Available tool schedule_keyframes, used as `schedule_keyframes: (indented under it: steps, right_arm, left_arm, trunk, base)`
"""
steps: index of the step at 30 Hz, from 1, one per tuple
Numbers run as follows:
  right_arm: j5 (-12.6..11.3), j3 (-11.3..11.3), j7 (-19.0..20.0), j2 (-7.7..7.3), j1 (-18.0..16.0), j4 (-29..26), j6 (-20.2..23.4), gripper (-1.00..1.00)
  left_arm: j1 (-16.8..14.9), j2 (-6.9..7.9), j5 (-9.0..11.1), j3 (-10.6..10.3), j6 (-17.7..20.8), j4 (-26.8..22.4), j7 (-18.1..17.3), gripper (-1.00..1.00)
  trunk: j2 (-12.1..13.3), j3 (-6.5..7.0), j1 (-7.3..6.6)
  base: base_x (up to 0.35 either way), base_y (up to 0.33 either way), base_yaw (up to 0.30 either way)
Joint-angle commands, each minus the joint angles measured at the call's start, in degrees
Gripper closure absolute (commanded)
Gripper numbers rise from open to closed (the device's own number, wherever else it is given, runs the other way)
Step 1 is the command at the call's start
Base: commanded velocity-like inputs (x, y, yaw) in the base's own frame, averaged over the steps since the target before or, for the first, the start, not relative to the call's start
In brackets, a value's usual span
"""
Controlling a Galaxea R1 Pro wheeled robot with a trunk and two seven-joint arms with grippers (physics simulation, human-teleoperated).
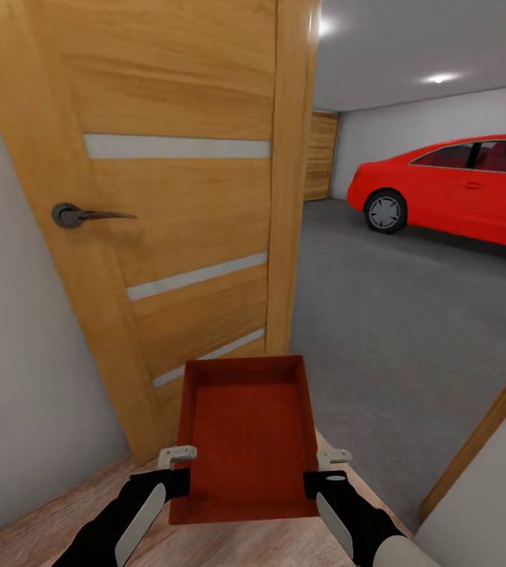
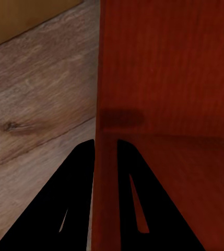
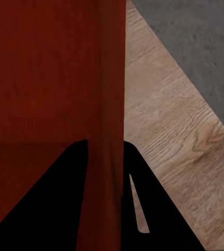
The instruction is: Move the two storage containers from the living room to the garage. In the garage, place one container on the floor and stack the other container on top of it (either order is fine).
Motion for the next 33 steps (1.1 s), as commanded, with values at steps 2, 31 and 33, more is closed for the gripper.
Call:
schedule_keyframes:
  steps: [2, 31, 33]
  right_arm:
    - [-0.67, 0.07, -0.29, -0.08, 0.00, -0.01, 0.29, 1.00]
    - [-0.67, 0.07, -0.31, -0.08, 0.00, -0.01, 0.30, 1.00]
    - [-0.67, 0.07, -0.31, -0.08, 0.00, 0.00, 0.32, 1.00]
  left_arm:
    - [-0.07, 0.09, 0.12, 0.27, -4.55, -0.84, 0.55, 1.00]
    - [-0.07, 0.09, 0.12, 0.27, -4.55, -0.84, 0.55, 1.00]
    - [-0.07, 0.09, 0.12, 0.27, -4.55, -0.84, 0.55, 1.00]
  trunk:
    - [-0.03, 0.02, -0.01]
    - [-0.03, 1.26, -0.01]
    - [-0.03, 1.35, -0.01]
  base:
    - [0.013, 0.012, -0.204]
    - [0.009, 0.009, -0.210]
    - [0.166, 0.158, -0.211]
